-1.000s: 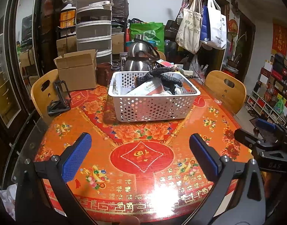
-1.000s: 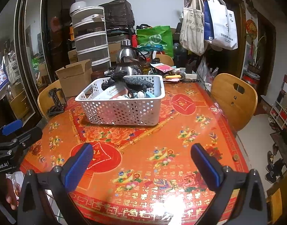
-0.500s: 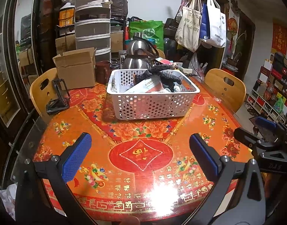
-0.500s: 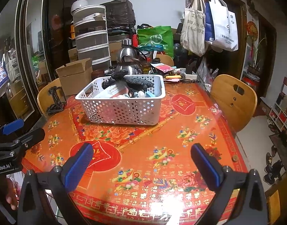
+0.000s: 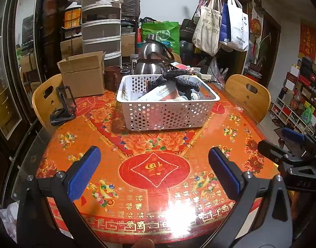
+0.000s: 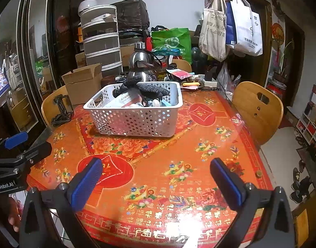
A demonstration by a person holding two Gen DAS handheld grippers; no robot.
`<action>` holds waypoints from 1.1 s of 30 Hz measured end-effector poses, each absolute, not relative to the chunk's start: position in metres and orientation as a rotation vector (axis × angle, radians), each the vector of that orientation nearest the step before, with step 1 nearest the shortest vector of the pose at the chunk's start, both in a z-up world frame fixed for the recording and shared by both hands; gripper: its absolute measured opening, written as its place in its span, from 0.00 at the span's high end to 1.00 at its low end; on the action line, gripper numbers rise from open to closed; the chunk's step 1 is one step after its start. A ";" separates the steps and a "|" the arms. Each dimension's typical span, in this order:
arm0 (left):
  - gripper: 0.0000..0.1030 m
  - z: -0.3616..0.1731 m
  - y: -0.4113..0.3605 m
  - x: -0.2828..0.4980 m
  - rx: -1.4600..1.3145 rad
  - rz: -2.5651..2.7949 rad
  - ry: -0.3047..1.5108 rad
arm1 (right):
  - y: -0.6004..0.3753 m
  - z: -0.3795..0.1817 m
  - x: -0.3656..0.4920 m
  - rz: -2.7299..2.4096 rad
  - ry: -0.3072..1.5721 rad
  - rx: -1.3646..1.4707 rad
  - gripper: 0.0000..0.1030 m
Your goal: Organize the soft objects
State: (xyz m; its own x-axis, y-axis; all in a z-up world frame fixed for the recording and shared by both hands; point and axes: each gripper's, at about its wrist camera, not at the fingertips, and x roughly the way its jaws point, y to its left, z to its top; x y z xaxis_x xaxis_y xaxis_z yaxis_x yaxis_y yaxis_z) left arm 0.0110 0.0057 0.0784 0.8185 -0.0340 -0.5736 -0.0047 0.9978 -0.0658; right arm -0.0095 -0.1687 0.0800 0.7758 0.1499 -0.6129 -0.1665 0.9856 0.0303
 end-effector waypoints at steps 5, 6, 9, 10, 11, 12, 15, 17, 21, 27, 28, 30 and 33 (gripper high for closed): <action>0.00 0.075 0.006 0.012 -0.065 -0.020 0.614 | -0.168 0.080 -0.010 0.173 0.663 -0.030 0.00; 0.00 0.075 0.006 0.012 -0.065 -0.022 0.614 | -0.168 0.080 -0.010 0.173 0.664 -0.030 0.00; 0.00 0.074 0.006 0.012 -0.066 -0.020 0.615 | -0.168 0.080 -0.009 0.174 0.664 -0.030 0.00; 0.00 0.073 0.006 0.013 -0.067 -0.020 0.616 | -0.168 0.080 -0.010 0.175 0.664 -0.030 0.00; 0.00 0.073 0.006 0.013 -0.066 -0.020 0.616 | -0.167 0.080 -0.010 0.175 0.665 -0.030 0.00; 0.00 0.072 0.006 0.013 -0.067 -0.020 0.617 | -0.167 0.080 -0.010 0.174 0.665 -0.030 0.00; 0.00 0.071 0.006 0.012 -0.064 -0.022 0.618 | -0.167 0.079 -0.009 0.174 0.669 -0.032 0.00; 0.00 0.072 0.006 0.012 -0.065 -0.025 0.618 | -0.167 0.079 -0.009 0.178 0.668 -0.030 0.00; 0.00 0.070 0.006 0.012 -0.063 -0.026 0.620 | -0.167 0.079 -0.010 0.178 0.668 -0.031 0.00; 0.00 0.066 0.005 0.013 -0.062 -0.029 0.625 | -0.167 0.079 -0.009 0.177 0.672 -0.033 0.00; 0.00 0.066 0.005 0.013 -0.062 -0.031 0.626 | -0.167 0.079 -0.009 0.176 0.673 -0.033 0.00; 0.00 0.066 0.005 0.013 -0.059 -0.028 0.625 | -0.167 0.078 -0.009 0.177 0.675 -0.034 0.00; 0.00 0.067 0.005 0.013 -0.060 -0.029 0.624 | -0.167 0.077 -0.008 0.175 0.677 -0.036 0.00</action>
State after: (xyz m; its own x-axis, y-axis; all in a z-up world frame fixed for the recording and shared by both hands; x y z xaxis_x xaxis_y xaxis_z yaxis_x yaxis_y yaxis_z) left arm 0.0135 0.0049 0.0666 0.8111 -0.0450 -0.5832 0.0086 0.9979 -0.0650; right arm -0.0083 -0.1665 0.0767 0.7655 0.1498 -0.6258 -0.1728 0.9847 0.0242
